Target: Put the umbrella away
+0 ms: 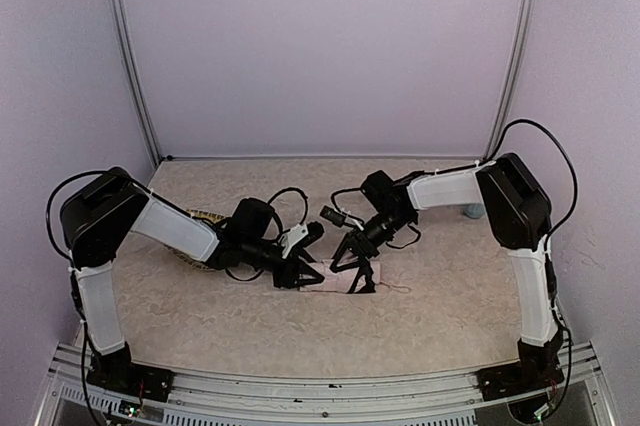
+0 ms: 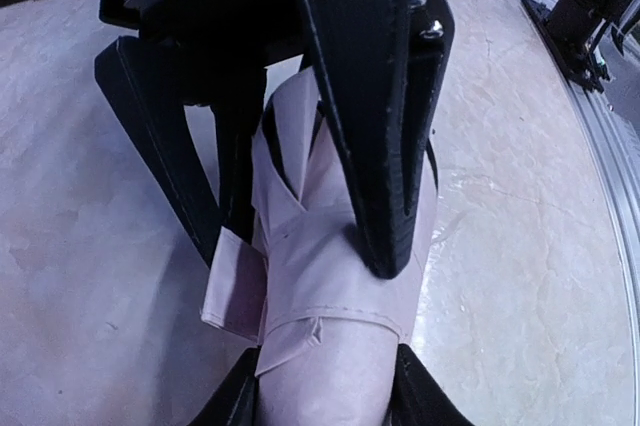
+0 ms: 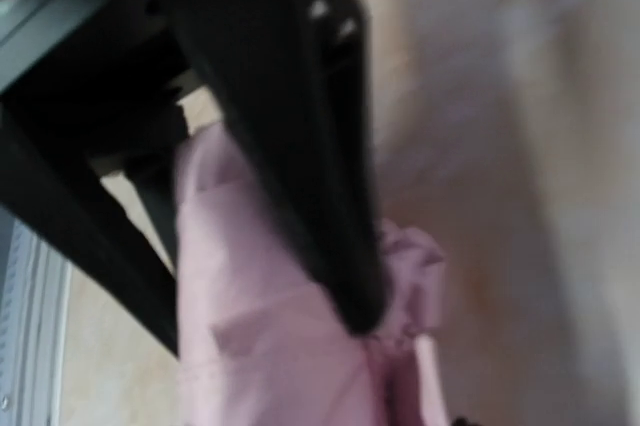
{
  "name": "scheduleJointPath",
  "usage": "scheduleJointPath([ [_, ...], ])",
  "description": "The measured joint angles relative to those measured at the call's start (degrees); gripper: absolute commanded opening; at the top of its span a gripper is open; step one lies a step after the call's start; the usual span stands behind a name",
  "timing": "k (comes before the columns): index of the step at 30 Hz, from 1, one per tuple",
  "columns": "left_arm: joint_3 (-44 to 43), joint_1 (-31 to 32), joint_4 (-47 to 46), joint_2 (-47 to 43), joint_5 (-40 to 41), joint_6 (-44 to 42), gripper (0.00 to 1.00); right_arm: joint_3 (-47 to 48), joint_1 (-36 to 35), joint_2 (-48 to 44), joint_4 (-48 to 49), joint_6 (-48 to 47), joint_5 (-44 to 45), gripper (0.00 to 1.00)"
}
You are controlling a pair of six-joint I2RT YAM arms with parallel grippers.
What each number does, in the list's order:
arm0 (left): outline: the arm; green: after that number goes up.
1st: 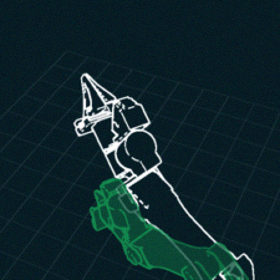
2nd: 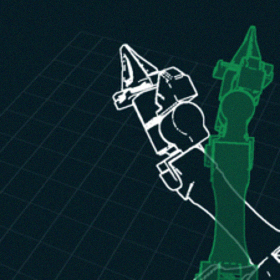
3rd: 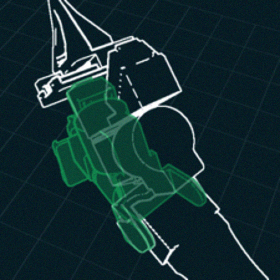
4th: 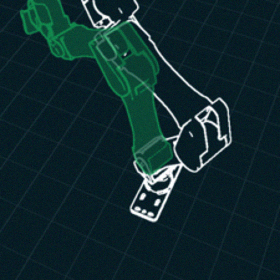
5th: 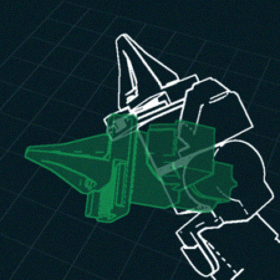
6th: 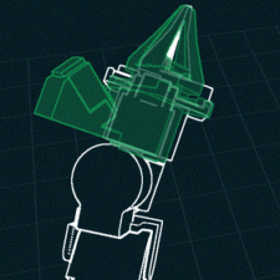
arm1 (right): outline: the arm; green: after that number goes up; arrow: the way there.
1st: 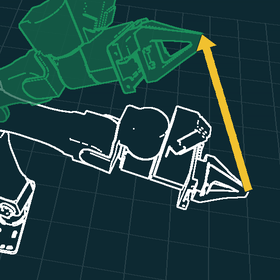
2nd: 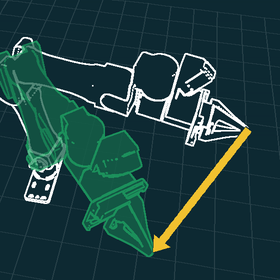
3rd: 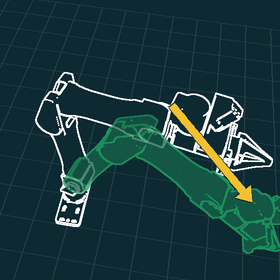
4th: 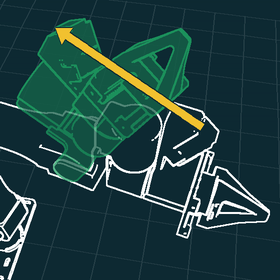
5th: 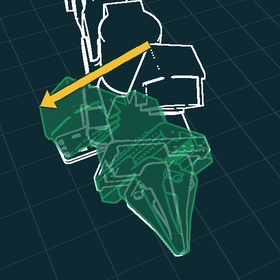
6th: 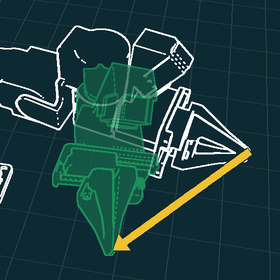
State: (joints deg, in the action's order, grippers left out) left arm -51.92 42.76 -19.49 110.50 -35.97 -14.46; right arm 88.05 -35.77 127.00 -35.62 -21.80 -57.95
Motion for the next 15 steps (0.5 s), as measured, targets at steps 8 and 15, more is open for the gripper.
scheduleJointPath([
  [8, -6.3, -4.9, 1.1, 5.9, -8.1, 6.9, 0.45, -0.3, 3.9, 0.5, 9.4, 8.0, 1.4, 0.63],
  [15, -8.2, -6.6, 3.4, 7.5, -8.5, 10.3, 0.9, -6.9, 8.2, -3.3, 21.5, 18.9, 4.8, 0.72],
])
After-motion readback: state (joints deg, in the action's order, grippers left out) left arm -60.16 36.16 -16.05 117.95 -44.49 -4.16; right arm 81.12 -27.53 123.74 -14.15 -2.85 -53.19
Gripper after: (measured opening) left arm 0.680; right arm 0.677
